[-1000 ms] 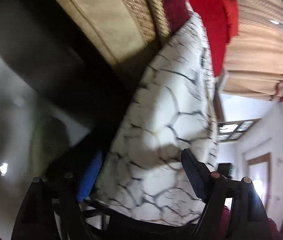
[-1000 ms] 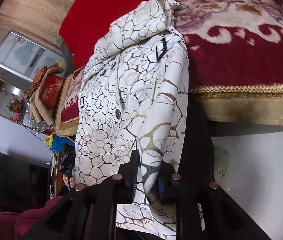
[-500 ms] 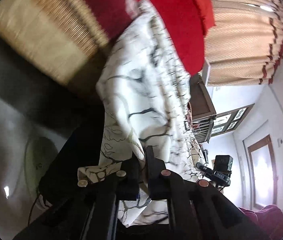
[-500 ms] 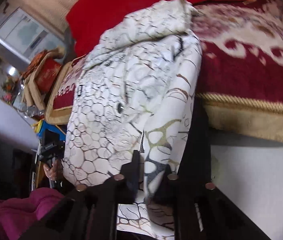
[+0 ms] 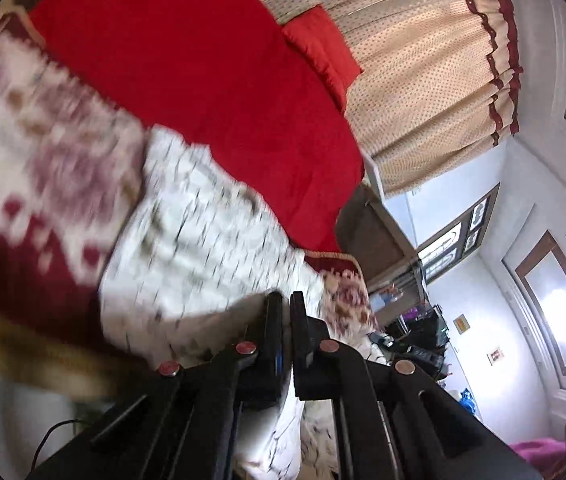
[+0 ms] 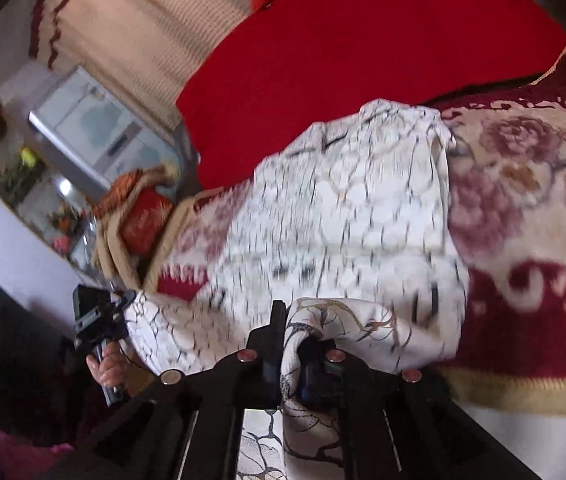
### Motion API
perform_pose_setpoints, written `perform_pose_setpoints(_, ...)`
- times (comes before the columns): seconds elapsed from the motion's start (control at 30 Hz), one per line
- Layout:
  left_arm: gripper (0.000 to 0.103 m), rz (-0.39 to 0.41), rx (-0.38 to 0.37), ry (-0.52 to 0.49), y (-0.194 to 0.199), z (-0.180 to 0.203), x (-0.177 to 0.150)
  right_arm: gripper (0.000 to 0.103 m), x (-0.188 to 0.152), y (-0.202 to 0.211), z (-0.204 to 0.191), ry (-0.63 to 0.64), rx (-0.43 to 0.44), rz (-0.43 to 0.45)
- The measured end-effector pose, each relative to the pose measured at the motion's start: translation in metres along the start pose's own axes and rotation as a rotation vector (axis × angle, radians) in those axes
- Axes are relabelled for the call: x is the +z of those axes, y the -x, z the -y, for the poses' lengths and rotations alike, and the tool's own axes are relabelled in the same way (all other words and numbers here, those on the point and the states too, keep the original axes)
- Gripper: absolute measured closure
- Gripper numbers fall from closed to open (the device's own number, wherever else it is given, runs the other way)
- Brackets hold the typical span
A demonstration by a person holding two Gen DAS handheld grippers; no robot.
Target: Fold large clothes
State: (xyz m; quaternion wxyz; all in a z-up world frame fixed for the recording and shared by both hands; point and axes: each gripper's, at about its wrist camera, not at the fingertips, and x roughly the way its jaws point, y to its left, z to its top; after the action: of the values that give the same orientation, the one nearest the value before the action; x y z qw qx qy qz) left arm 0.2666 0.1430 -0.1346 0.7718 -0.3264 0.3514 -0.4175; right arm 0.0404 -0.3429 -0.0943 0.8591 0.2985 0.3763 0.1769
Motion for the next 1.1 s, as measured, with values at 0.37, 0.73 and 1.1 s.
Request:
perform_pose_setpoints(0.37,0.103,0.091,0.158,0.003,-0.035,-0.018,0.122,0.099,0.136,-0.039,0.078,-0.230,0.027,0.169)
perform_pose_setpoints(0.73,0.048,-0.162,0.275,0.254,0.020,-0.085,-0.043,0.093,0.146,-0.099,0.137,-0.355,-0.027,0.090)
perform_pose_setpoints(1.1,0.019,-0.179,0.070,0.479,-0.016,-0.092,-0.140,0.045,0.112,-0.092,0.105,-0.266,-0.076,0.002)
